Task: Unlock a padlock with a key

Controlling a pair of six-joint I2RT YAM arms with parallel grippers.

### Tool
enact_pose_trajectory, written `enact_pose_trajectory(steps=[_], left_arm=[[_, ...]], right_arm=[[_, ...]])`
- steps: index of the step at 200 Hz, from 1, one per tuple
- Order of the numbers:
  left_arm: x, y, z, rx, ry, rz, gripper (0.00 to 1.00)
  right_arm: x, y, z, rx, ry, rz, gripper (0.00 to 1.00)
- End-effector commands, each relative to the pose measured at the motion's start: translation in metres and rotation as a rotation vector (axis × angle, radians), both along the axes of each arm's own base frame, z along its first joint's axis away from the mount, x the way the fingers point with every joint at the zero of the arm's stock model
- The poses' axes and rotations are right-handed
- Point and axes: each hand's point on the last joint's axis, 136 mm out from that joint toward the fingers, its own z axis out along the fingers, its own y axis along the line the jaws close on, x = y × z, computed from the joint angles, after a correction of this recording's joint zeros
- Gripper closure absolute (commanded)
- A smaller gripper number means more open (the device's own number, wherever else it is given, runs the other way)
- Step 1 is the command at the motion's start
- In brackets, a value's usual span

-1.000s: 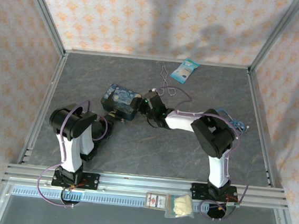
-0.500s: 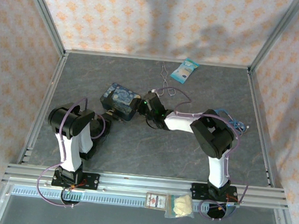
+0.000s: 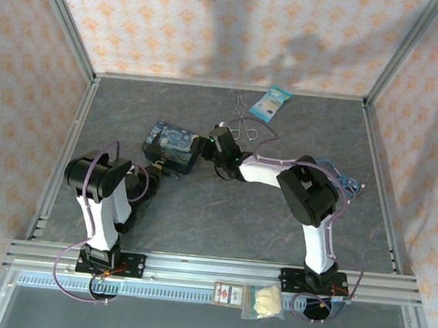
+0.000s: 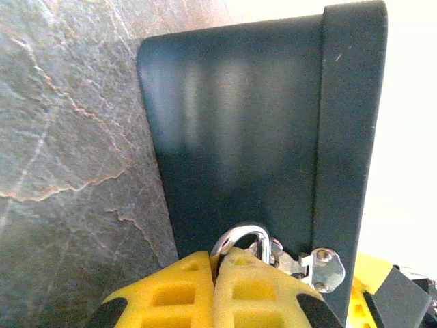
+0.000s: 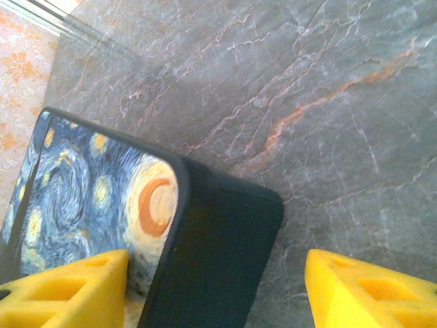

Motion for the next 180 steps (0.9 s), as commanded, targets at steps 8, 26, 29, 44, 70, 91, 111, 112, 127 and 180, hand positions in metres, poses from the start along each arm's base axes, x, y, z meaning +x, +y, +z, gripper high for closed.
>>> enact_pose_trajectory(steps=[8,26,29,44,70,91,111,112,127,180], left_arm=[[0.002,0.005,0.036,0.005,-0.164,-0.016,1.00],[-0.003,0.007,0.035,0.022,-0.158,-0.008,1.00],[-0.003,0.007,0.035,0.024,-0.158,-0.010,1.00],[-0.004,0.007,0.036,0.021,-0.161,-0.012,1.00],[-0.001,0.006,0.040,0.021,-0.176,-0.010,1.00],[0.000,0.007,0.042,0.024,-0.181,-0.003,1.00],[0.000,0.007,0.041,0.025,-0.181,-0.001,1.00],[0.000,0.007,0.041,0.025,-0.181,-0.001,1.00],[0.000,0.006,0.042,0.025,-0.181,-0.003,1.00],[-0.001,0.004,0.042,0.035,-0.184,-0.015,1.00]], right_arm=[[0.012,-0.061,-0.062,-0.266,0.095,-0.078,0.35],[0.014,-0.060,-0.062,-0.270,0.099,-0.071,0.35],[0.014,-0.059,-0.062,-0.266,0.099,-0.067,0.36],[0.012,-0.052,-0.051,-0.219,0.081,-0.044,0.34],[0.009,-0.033,-0.019,-0.086,0.061,0.006,0.23],[0.003,-0.015,0.006,0.070,0.060,0.042,0.11],[-0.004,0.007,0.016,0.177,0.063,0.097,0.05],[-0.004,0.008,0.016,0.179,0.063,0.101,0.05],[-0.008,0.019,0.015,0.171,0.049,0.118,0.05],[-0.009,0.033,-0.003,0.064,0.064,0.093,0.06]])
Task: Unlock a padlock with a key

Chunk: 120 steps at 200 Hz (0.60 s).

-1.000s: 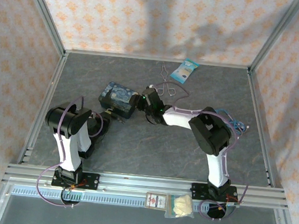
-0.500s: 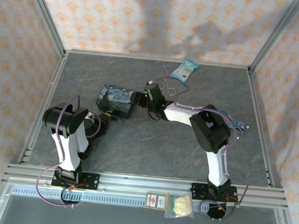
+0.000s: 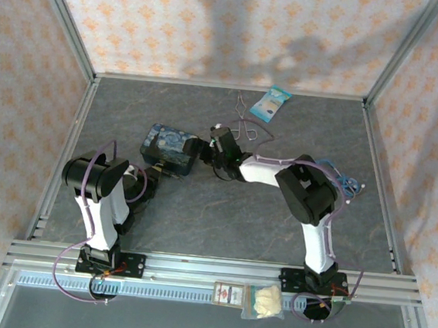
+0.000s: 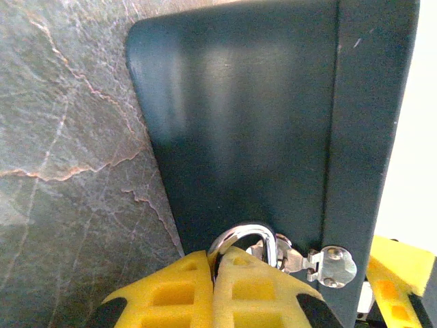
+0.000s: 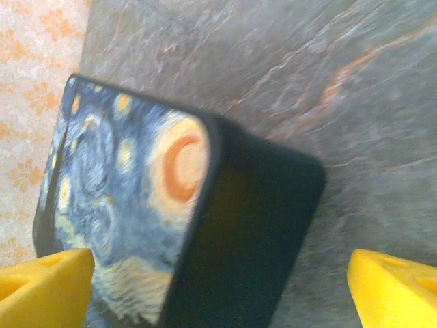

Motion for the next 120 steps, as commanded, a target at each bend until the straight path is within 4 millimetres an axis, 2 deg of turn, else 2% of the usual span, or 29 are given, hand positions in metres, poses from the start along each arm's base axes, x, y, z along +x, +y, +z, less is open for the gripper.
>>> enact_pose_trajectory(steps=[1,7,36,61,93,120], left_arm=[[0.005,0.006,0.043,0.021,-0.191,0.030,1.00],[0.007,0.006,0.053,0.020,-0.224,0.031,1.00],[0.006,0.008,0.055,0.015,-0.227,0.046,1.00],[0.007,0.015,0.058,0.012,-0.234,0.081,1.00],[0.008,0.032,0.058,0.017,-0.230,0.157,1.00],[0.009,0.041,0.056,-0.002,-0.222,0.206,1.00]], right_arm=[[0.013,0.004,-0.006,-0.052,0.001,-0.044,0.06],[0.015,0.004,-0.012,-0.077,0.011,-0.057,0.06],[0.019,-0.009,-0.044,-0.161,0.087,-0.138,0.08],[0.015,-0.031,-0.070,-0.264,0.117,-0.178,0.13],[0.008,-0.070,-0.083,-0.378,0.117,-0.211,0.16],[0.004,-0.092,-0.089,-0.418,0.129,-0.234,0.18]])
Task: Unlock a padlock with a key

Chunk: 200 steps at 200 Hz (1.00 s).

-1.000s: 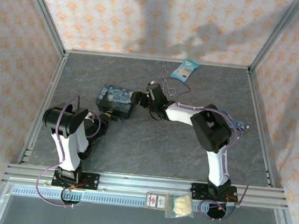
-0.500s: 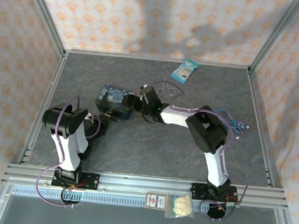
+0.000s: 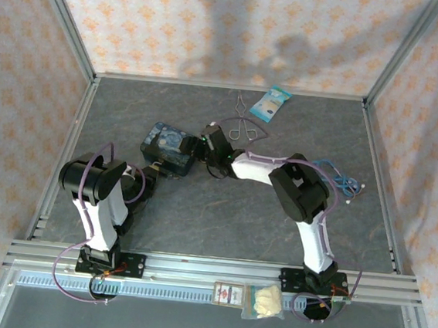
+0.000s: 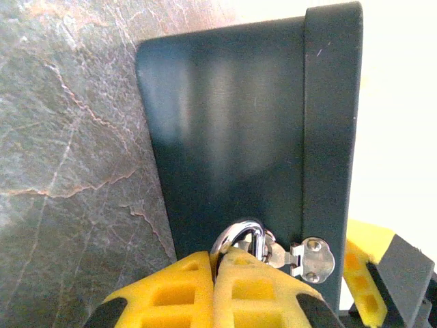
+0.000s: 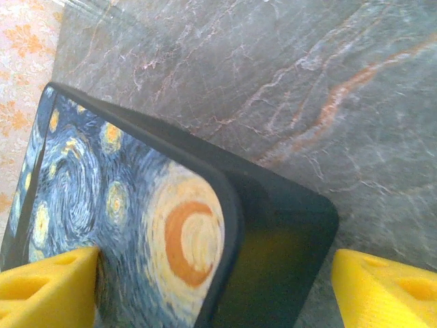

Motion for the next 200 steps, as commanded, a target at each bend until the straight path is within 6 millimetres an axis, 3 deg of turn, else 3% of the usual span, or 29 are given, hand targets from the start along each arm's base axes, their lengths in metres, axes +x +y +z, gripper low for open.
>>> enact_pose_trajectory(steps=[1,24,68,105,152,200], left_arm=[[0.009,0.031,0.049,-0.011,-0.201,0.157,1.00],[0.008,0.037,0.048,-0.044,-0.196,0.196,1.00],[0.004,0.037,0.065,-0.087,-0.244,0.267,1.00],[0.004,0.046,0.059,-0.121,-0.226,0.333,1.00],[0.008,0.038,0.053,-0.115,-0.206,0.288,1.00],[0.022,0.018,0.068,-0.095,-0.263,0.156,1.00]], right_arm=[[-0.009,-0.091,-0.078,-0.325,0.131,-0.151,0.18],[-0.009,-0.091,-0.078,-0.308,0.139,-0.154,0.20],[-0.012,-0.066,-0.074,-0.240,0.150,-0.134,0.21],[-0.014,-0.071,-0.077,-0.255,0.146,-0.151,0.21],[-0.009,-0.070,-0.072,-0.272,0.126,-0.141,0.22],[-0.003,-0.067,-0.067,-0.298,0.090,-0.080,0.20]])
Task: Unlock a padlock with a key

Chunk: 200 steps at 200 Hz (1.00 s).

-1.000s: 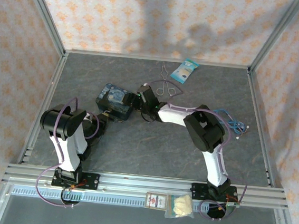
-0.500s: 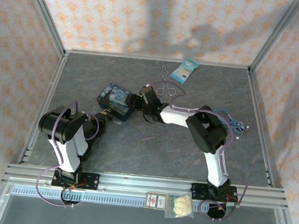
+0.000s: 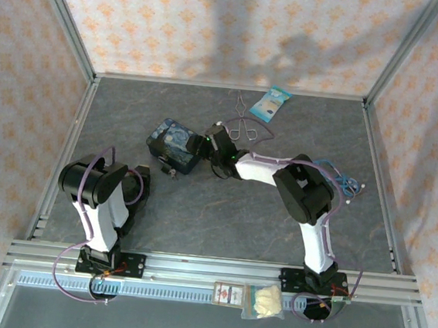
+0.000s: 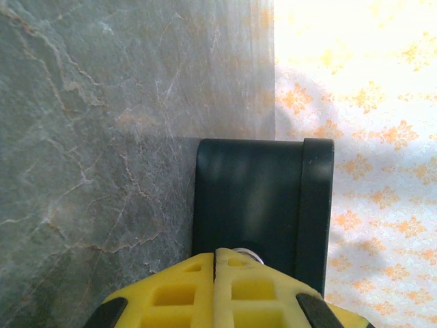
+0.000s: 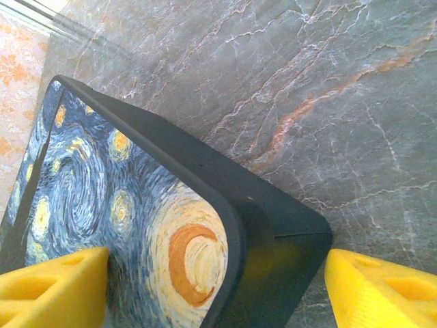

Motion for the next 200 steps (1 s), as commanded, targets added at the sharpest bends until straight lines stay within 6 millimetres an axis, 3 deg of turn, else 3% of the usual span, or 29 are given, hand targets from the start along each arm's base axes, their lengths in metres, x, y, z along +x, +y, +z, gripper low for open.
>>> enact_pose_trajectory(steps=[1,26,65,89,123,146,160,171,200], left_arm=[[0.021,-0.011,0.064,-0.011,-0.264,-0.075,1.00],[0.031,-0.029,0.067,0.031,-0.289,-0.214,0.81],[0.029,-0.023,0.059,0.093,-0.271,-0.252,0.56],[0.039,-0.032,0.050,0.075,-0.261,-0.317,0.51],[0.046,-0.040,0.055,0.077,-0.291,-0.366,0.52],[0.041,-0.038,0.058,0.110,-0.289,-0.362,0.52],[0.040,-0.034,0.055,0.128,-0.272,-0.353,0.52],[0.042,-0.028,0.069,0.143,-0.309,-0.336,0.52],[0.052,-0.009,0.089,0.186,-0.335,-0.286,0.51]], right_arm=[[-0.012,-0.050,-0.072,-0.272,0.130,-0.021,0.20],[-0.004,-0.061,-0.069,-0.304,0.106,0.019,0.19],[0.000,-0.057,-0.066,-0.318,0.093,0.101,0.19],[0.002,-0.051,-0.065,-0.312,0.086,0.122,0.18],[0.007,-0.051,-0.059,-0.350,0.051,0.147,0.17],[0.017,-0.053,-0.037,-0.398,-0.016,0.164,0.15],[0.025,-0.056,-0.011,-0.449,-0.078,0.177,0.12],[0.027,-0.060,0.011,-0.477,-0.126,0.181,0.11],[0.008,-0.064,0.051,-0.514,-0.194,0.233,0.08]])
